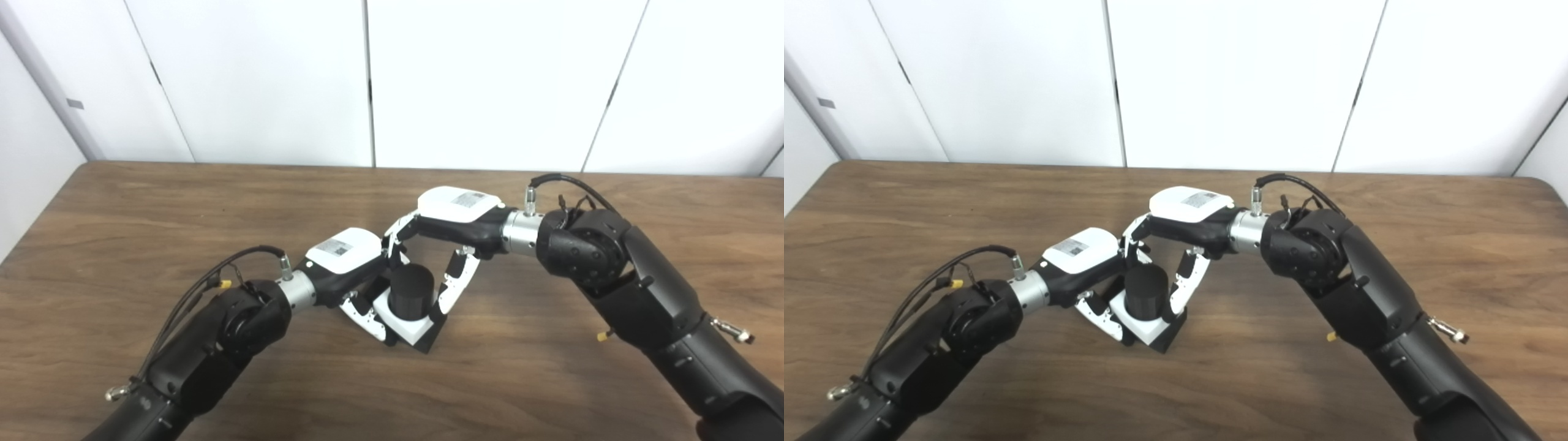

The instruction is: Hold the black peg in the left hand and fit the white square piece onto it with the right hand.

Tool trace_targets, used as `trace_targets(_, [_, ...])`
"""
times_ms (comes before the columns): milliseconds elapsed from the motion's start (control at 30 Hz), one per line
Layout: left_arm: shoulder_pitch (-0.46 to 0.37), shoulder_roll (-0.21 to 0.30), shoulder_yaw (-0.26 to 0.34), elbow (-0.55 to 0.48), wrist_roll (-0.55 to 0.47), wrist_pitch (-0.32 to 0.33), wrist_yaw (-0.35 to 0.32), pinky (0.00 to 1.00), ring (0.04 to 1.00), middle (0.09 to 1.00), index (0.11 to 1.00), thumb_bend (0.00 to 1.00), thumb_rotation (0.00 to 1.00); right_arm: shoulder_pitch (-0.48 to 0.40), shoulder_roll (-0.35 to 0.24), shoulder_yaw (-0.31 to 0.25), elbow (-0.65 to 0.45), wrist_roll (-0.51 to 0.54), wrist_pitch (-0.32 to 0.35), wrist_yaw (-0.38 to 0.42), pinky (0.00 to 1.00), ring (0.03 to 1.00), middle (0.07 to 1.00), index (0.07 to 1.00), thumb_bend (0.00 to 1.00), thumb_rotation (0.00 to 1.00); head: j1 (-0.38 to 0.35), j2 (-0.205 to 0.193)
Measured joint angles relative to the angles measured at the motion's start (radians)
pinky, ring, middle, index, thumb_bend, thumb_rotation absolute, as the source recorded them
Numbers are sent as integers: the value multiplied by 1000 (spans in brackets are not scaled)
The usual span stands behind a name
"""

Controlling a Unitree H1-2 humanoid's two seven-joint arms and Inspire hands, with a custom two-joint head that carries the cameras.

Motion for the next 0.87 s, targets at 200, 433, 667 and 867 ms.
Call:
trace_targets(200, [0,0,0,0,0,0,0,735,897,838,489,524,71,0,-4,2,-1,0,5,4,851,817,798,607,937,291,-2,2])
trace_targets(433, [0,0,1,0,0,0,0,725,887,837,489,524,70,1,-8,0,-1,0,4,2,809,797,785,614,868,228,-3,-2])
trace_targets(667, [0,0,2,-1,0,-1,0,732,886,833,489,524,69,30,-24,-64,-3,19,6,-3,663,743,742,594,792,111,-12,-2])
trace_targets(867, [2,0,4,-1,0,-3,0,732,887,836,489,524,70,53,-45,-178,-34,86,51,-23,607,714,720,595,782,44,-17,0])
